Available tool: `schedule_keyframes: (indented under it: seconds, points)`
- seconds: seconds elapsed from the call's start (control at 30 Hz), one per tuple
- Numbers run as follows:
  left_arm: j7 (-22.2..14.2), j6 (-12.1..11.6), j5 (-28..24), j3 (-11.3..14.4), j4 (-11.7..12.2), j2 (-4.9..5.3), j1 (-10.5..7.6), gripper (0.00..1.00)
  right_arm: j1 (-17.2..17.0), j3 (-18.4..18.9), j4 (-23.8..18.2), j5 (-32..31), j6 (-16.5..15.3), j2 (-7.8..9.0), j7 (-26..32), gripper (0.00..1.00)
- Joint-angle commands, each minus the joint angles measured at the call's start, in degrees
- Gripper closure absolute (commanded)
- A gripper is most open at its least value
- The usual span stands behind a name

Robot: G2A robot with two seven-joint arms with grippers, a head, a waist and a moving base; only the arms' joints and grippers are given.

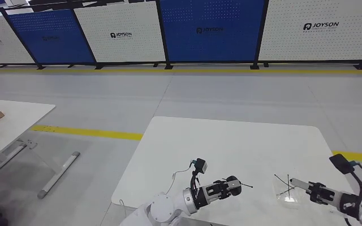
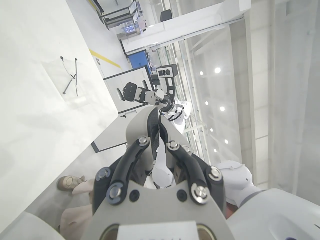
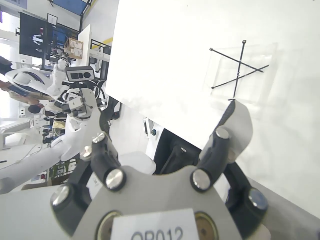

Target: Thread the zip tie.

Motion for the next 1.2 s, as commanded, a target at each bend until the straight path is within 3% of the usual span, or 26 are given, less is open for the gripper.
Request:
schedule_keyframes:
  seconds: [0.0,0.47,0.6,0.77,0.97,1.17]
  points:
    - [0.00,0.00,0.00,0.00,0.00,0.00,0.00,1.00,-0.06,0.02,-0.04,0.03,0.02,-0.02,-0.09,0.00]
    - [0.00,0.00,0.00,0.00,0.00,0.00,0.00,1.00,-0.06,0.02,-0.04,0.03,0.02,-0.02,-0.09,0.00]
    - [0.00,0.00,0.00,0.00,0.00,0.00,0.00,1.00,0.49,-1.37,0.15,-1.70,-2.65,0.51,1.29,0.00]
    - [0.00,0.00,0.00,0.00,0.00,0.00,0.00,1.00,3.74,-6.55,3.17,-6.71,-3.88,2.49,1.31,0.00]
    - [0.00,0.00,0.00,0.00,0.00,0.00,0.00,1.00,9.09,-14.80,8.95,-5.64,-5.84,6.25,1.31,0.00]
    - [0.00,0.00,0.00,0.00,0.00,0.00,0.00,1.00,9.43,-15.26,9.42,-5.51,-5.55,6.49,1.31,0.00]
